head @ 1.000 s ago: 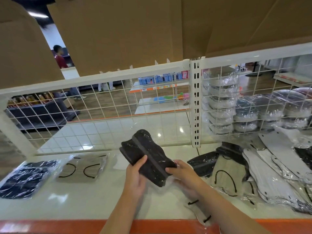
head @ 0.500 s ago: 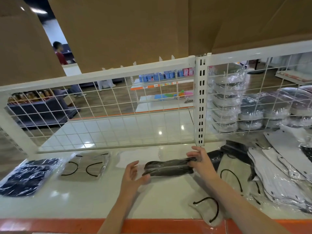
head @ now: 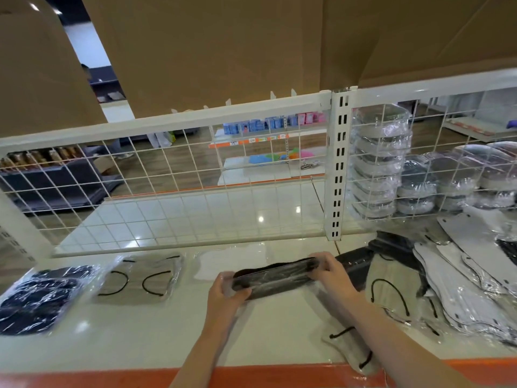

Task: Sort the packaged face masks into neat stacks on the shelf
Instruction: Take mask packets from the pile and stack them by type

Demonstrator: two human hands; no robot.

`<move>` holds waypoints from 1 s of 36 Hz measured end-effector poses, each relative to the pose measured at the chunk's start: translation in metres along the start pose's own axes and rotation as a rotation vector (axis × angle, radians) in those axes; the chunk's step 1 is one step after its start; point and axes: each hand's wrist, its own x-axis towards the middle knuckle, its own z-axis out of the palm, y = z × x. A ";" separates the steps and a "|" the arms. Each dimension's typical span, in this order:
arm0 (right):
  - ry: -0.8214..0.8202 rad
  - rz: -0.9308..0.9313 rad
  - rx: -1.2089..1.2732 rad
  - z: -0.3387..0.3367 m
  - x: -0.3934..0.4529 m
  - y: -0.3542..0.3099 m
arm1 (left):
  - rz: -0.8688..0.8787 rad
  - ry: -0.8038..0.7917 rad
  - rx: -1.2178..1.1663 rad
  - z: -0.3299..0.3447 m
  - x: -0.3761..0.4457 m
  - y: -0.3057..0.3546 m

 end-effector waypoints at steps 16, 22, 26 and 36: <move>-0.199 0.042 -0.389 0.060 -0.001 -0.020 | 0.030 0.062 0.210 -0.054 0.016 0.001; -0.372 0.003 -0.483 0.134 -0.002 -0.034 | 0.074 0.165 0.426 -0.129 0.023 0.017; -0.443 -0.025 -0.526 0.190 0.000 -0.033 | 0.047 0.250 0.524 -0.186 0.025 0.018; -0.565 -0.078 -0.502 0.329 -0.011 -0.015 | -0.105 0.411 0.685 -0.323 0.019 -0.011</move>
